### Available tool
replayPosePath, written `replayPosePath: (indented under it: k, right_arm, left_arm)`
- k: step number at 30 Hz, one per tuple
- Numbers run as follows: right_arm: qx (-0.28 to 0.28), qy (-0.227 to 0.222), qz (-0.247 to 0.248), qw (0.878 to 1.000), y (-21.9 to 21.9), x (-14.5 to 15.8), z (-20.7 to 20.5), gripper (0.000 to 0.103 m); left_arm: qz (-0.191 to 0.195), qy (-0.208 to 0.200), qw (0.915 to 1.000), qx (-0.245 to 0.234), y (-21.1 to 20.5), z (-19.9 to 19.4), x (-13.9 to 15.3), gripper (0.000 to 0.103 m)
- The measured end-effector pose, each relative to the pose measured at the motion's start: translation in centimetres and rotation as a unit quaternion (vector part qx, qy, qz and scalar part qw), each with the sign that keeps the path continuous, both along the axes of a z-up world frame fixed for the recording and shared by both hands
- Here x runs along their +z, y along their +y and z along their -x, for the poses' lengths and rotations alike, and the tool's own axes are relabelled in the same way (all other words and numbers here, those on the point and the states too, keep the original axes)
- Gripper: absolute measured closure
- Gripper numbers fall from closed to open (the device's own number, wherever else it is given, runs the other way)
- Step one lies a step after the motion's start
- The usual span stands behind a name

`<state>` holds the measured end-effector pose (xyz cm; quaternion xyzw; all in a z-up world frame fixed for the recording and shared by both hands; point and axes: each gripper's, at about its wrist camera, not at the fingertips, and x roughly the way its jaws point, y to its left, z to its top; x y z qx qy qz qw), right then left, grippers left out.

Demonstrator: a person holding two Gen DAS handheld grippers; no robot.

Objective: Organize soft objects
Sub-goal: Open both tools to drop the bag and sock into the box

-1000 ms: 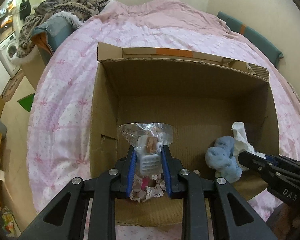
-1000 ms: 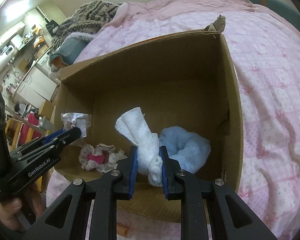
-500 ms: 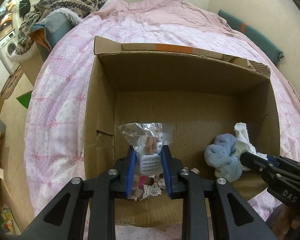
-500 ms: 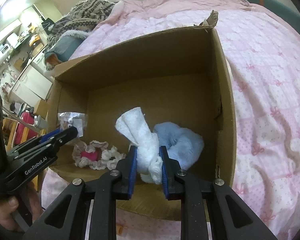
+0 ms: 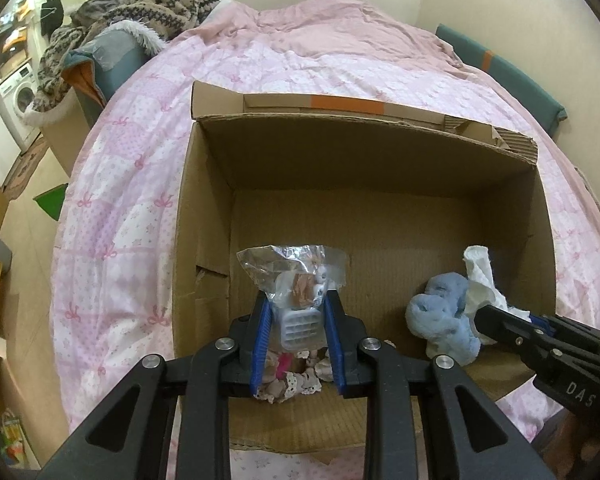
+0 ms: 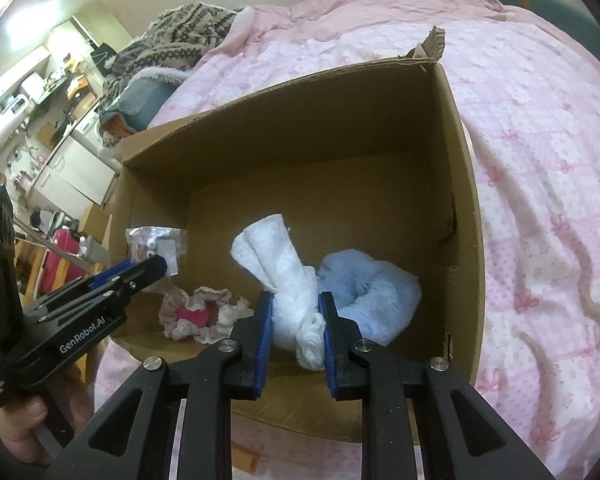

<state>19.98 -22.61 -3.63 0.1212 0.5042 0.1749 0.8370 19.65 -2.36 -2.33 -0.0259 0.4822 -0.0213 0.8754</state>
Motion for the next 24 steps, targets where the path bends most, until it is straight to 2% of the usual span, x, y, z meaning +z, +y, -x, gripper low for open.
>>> replayPosePath:
  k: [5,13,15,16,17,19,20,21,24]
  right_arm:
    - [-0.005,-0.002,-0.013,1.000,-0.4,0.2,0.0,0.079]
    - [-0.005,-0.010,-0.022,1.000,-0.5,0.6,0.2,0.077]
    - [-0.006,-0.014,-0.022,1.000,-0.5,0.8,0.3,0.076]
    - [-0.007,-0.016,-0.024,1.000,-0.6,0.8,0.3,0.076]
    - [-0.008,-0.017,-0.027,0.999,-0.6,0.9,0.3,0.072]
    - [-0.011,-0.021,-0.033,0.999,-0.8,1.1,0.4,0.057]
    - [-0.015,-0.024,-0.036,0.999,-0.9,1.2,0.4,0.037]
    - [-0.021,-0.031,-0.039,0.999,-1.0,1.4,0.5,0.030]
    - [-0.028,-0.037,-0.039,0.998,-1.3,1.7,0.5,0.030]
  left_arm:
    - [0.001,0.000,1.0000,-0.003,-0.1,0.1,0.1,0.077]
    - [-0.005,-0.016,0.9999,-0.003,-0.3,0.4,0.7,0.055]
    - [-0.007,-0.019,0.9998,0.000,-0.3,0.4,0.9,0.045]
    - [-0.008,-0.021,0.9997,0.002,-0.3,0.5,1.0,0.043]
    - [-0.009,-0.023,0.9997,0.003,-0.2,0.5,1.0,0.042]
    - [-0.009,-0.025,0.9996,0.005,-0.1,0.5,1.2,0.040]
    - [-0.009,-0.025,0.9996,0.006,0.0,0.5,1.2,0.038]
    - [-0.009,-0.025,0.9996,0.007,0.0,0.6,1.3,0.037]
    - [-0.007,-0.026,0.9996,0.010,0.2,0.7,1.4,0.037]
